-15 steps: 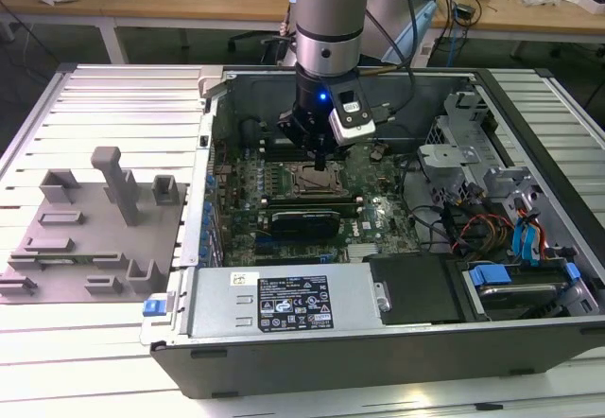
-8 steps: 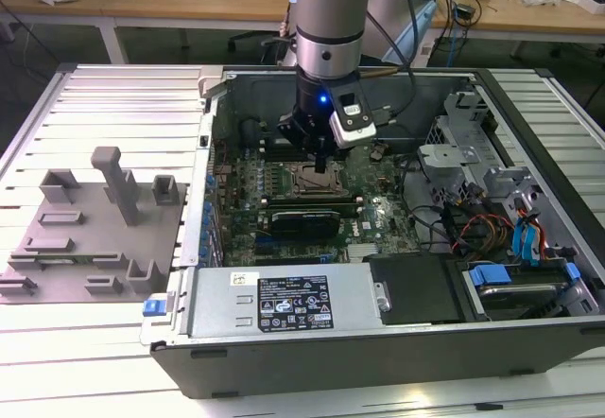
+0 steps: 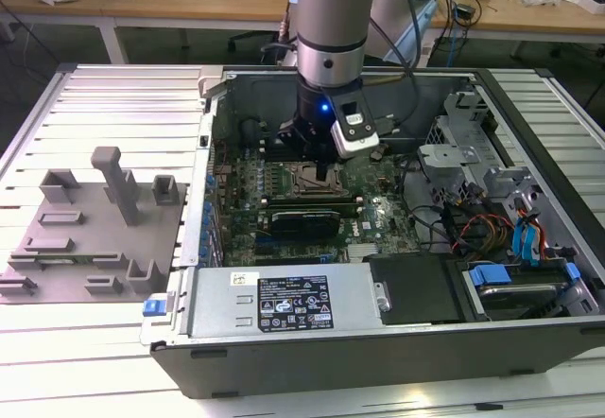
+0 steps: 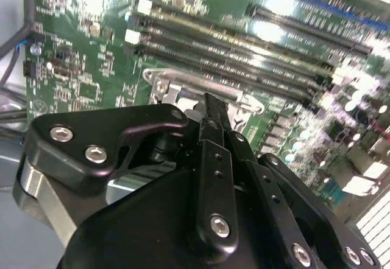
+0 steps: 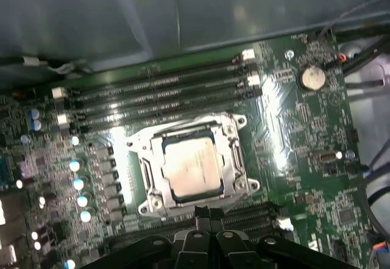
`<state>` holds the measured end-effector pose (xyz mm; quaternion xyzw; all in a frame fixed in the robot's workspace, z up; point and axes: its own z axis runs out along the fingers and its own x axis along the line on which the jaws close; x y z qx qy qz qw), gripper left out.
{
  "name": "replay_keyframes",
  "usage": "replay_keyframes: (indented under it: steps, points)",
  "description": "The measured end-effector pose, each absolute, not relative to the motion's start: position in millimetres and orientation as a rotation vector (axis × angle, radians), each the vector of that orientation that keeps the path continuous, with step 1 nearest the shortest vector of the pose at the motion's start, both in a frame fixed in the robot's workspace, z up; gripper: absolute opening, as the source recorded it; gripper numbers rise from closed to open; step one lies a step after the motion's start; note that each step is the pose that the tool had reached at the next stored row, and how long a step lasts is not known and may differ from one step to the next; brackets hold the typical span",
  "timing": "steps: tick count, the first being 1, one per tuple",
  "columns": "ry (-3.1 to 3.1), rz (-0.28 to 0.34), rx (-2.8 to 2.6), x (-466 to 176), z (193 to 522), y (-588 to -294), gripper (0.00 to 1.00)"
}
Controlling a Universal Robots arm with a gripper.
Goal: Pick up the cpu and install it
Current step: 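Install the second cpu locking lever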
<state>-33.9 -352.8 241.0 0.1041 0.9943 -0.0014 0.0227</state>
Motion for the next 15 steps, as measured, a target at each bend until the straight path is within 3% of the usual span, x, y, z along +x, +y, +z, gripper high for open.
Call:
replay_keyframes:
  steps: [15]
  points:
    - [3.079, -0.004, 0.322, -35.8, 240.6, -362.8, 0.11]
